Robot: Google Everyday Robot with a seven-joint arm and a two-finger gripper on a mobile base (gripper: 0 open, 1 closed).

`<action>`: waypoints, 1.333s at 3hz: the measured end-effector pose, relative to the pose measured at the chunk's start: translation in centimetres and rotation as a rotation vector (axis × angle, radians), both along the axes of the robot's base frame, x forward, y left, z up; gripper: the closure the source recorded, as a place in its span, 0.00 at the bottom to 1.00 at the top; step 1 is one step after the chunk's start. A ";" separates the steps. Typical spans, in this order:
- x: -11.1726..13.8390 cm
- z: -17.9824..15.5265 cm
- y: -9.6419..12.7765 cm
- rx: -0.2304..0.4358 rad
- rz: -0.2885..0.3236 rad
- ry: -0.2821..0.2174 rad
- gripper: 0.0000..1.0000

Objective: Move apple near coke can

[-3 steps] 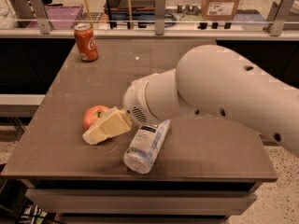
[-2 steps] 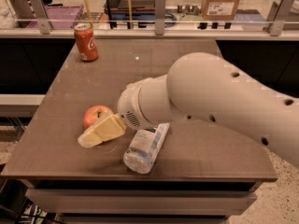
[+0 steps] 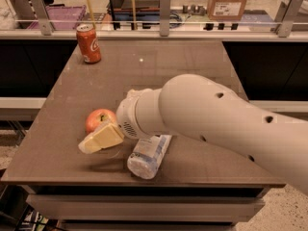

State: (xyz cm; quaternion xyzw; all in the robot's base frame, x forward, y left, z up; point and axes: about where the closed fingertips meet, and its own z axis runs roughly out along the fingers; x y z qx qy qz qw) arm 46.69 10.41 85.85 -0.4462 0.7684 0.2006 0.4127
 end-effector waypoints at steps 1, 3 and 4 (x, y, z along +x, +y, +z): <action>0.0 0.2 0.1 0.000 -0.001 -0.006 0.18; -0.2 0.5 0.2 -0.002 0.002 -0.014 0.64; -0.3 0.6 0.3 -0.003 0.003 -0.017 0.87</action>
Offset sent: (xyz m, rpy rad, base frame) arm 0.0003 0.0005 0.0020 0.0006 -0.0067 -0.0018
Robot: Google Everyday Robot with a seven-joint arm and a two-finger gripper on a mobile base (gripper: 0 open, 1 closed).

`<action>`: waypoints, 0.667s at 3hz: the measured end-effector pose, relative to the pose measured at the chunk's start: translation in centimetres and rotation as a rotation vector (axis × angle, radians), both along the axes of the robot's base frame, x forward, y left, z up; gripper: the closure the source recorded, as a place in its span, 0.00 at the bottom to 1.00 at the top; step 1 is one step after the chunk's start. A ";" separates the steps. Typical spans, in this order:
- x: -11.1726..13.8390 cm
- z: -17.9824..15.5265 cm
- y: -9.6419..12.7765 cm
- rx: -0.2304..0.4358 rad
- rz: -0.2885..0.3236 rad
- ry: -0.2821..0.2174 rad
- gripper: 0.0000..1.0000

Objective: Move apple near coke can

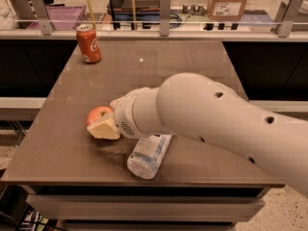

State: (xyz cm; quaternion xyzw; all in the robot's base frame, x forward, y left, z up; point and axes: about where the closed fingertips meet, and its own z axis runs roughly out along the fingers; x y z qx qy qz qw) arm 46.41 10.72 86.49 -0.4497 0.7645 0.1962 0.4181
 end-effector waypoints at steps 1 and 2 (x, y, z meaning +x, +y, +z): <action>-0.1 0.1 0.1 -0.001 0.001 -0.003 1.00; -0.1 0.1 0.1 -0.001 0.001 -0.003 1.00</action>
Offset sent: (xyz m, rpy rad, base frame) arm -0.0008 0.0008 0.0012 -0.0010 -0.0029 0.0013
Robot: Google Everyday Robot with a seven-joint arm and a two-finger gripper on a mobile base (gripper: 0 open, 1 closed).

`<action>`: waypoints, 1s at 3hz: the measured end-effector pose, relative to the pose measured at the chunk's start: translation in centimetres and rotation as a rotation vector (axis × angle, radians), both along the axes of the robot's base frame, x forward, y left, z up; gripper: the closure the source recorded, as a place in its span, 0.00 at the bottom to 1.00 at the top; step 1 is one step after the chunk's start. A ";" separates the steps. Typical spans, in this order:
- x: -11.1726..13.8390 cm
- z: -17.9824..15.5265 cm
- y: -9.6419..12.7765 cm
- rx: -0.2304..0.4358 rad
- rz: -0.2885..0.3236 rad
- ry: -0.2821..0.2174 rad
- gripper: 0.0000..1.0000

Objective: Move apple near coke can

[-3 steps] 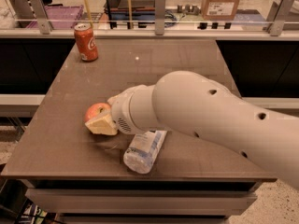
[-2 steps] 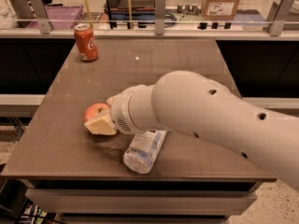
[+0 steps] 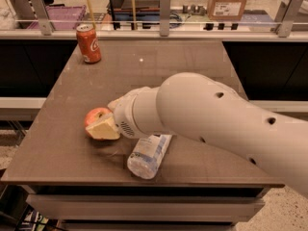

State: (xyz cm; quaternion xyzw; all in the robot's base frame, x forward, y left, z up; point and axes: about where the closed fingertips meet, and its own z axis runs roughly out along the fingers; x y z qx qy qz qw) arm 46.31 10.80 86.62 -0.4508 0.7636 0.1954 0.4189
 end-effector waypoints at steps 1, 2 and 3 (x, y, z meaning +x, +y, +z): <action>-0.1 0.1 0.1 -0.001 0.002 -0.003 0.82; -0.2 0.3 0.2 -0.002 0.003 -0.006 0.59; -0.3 0.4 0.3 -0.003 0.005 -0.009 0.36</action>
Offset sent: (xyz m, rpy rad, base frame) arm -0.0009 0.0008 0.0012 -0.0010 -0.0029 0.0014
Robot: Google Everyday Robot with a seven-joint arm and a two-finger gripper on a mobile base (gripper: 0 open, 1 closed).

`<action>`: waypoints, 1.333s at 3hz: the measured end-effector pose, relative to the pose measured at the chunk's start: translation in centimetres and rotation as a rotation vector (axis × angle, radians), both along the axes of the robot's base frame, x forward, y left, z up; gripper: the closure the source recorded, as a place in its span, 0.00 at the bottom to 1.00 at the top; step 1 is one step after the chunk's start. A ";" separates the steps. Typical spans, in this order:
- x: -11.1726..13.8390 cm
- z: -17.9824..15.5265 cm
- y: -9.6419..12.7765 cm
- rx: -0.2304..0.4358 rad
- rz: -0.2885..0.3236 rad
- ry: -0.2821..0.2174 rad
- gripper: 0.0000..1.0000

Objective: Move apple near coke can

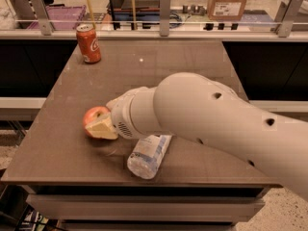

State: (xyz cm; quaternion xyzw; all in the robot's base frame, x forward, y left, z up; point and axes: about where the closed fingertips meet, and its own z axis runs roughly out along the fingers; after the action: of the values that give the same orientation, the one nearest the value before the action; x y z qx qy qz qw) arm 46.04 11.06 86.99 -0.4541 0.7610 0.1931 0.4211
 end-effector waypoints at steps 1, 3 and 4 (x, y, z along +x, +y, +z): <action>-0.1 0.1 0.1 -0.001 0.002 -0.003 0.13; -0.1 0.0 0.4 -0.014 0.009 0.002 0.00; 0.4 -0.9 0.9 -0.026 0.018 0.019 0.00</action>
Offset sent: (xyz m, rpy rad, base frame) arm -0.0008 0.0008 0.0010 -0.0008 -0.0024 0.0014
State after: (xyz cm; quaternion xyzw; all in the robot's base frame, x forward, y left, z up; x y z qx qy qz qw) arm 46.40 11.92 86.10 -0.4647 0.7633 0.1913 0.4060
